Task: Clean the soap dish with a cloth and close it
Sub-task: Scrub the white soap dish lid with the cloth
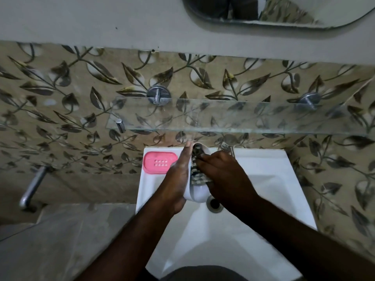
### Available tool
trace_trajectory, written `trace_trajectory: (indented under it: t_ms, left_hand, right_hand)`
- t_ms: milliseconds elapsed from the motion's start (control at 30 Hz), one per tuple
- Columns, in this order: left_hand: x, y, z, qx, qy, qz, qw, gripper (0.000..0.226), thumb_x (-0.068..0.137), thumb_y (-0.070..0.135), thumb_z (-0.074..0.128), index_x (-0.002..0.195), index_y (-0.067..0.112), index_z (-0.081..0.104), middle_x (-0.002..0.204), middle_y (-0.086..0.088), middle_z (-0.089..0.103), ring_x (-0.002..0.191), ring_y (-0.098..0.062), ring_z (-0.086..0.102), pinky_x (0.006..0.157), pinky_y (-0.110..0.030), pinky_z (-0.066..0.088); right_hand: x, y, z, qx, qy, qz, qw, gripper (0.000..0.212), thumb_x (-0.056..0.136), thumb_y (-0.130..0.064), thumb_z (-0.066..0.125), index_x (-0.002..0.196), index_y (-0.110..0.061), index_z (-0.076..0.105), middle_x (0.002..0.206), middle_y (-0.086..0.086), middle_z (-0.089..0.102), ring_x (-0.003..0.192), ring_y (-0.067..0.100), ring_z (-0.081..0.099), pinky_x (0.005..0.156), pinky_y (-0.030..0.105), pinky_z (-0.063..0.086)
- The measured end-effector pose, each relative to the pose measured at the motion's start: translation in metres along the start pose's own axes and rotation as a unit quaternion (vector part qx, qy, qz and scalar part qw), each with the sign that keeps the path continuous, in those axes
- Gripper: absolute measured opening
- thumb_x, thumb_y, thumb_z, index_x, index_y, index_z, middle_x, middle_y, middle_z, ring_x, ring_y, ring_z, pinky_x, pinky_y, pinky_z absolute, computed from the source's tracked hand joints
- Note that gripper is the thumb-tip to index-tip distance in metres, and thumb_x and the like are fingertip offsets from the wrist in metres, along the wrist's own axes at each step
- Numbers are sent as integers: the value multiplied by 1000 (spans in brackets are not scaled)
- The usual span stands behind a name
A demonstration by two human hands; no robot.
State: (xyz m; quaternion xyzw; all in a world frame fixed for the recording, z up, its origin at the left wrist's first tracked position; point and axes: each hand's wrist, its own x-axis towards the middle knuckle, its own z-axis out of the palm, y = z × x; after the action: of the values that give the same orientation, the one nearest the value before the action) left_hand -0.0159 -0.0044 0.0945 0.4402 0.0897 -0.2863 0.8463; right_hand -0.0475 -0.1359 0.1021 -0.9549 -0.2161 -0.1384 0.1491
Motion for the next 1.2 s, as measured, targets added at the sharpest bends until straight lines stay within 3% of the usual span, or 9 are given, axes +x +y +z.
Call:
trace_trajectory:
  t_ms: [167,300,467,600,767,867,967,1067,1200]
  left_hand:
    - [1,0,2,44,73,10,996,51,85,58,57,105,13,73,105,-9,74,98,-25,70,92,-39,52]
    - [5,-5,-2,82,95,11,992,60,70,69,58,92,16,71,84,-8,74,73,-21,72,76,-39,56]
    - [11,-1,10,101,38,42,993,42,84,54,58,91,16,75,88,-4,77,80,-15,73,70,-26,55]
    - [14,10,10,182,35,116,976,43,86,55,57,89,16,74,85,-1,76,82,-16,72,71,-25,54]
    - [15,11,-1,196,68,101,973,72,61,81,56,83,14,71,79,-13,65,77,-27,65,76,-38,50]
    - [14,10,3,169,48,59,983,62,64,74,57,93,22,75,95,-7,76,91,-26,72,87,-43,54]
    - [14,8,4,161,20,64,985,61,73,66,56,107,18,73,106,-4,75,102,-19,70,98,-40,50]
    - [11,4,-1,161,31,70,984,64,74,66,58,107,12,72,106,-12,74,101,-26,70,99,-46,50]
    - [10,1,-9,133,64,50,988,81,63,79,63,103,9,69,104,-25,69,94,-37,68,96,-59,47]
  right_hand:
    - [6,-13,1,88,-2,103,991,21,62,-6,52,78,-15,61,76,4,67,70,31,57,63,36,47]
    - [-9,-14,1,254,-70,183,947,11,73,-14,49,73,-22,57,65,-2,64,59,18,62,56,29,47]
    - [7,8,5,32,59,99,993,38,61,-8,51,94,-11,69,86,6,71,77,26,54,68,28,36]
    - [15,-2,1,120,115,156,974,28,70,-7,53,93,-16,66,83,5,70,78,18,53,68,25,38]
    - [-8,-22,2,311,-52,203,927,19,76,-12,49,77,-30,52,60,-1,64,48,21,63,46,32,51]
    - [3,-9,3,78,34,117,990,29,64,-9,54,88,-25,61,76,2,67,73,23,56,64,28,38]
    - [17,2,0,39,84,115,989,37,65,-8,49,97,-10,67,86,8,69,80,21,49,68,26,35]
    - [4,-8,7,81,44,168,981,42,74,-24,42,106,-10,66,88,9,69,82,29,62,72,34,48]
    - [-16,-29,9,266,-88,222,934,9,83,-18,49,82,-25,53,66,-1,66,58,16,65,55,33,53]
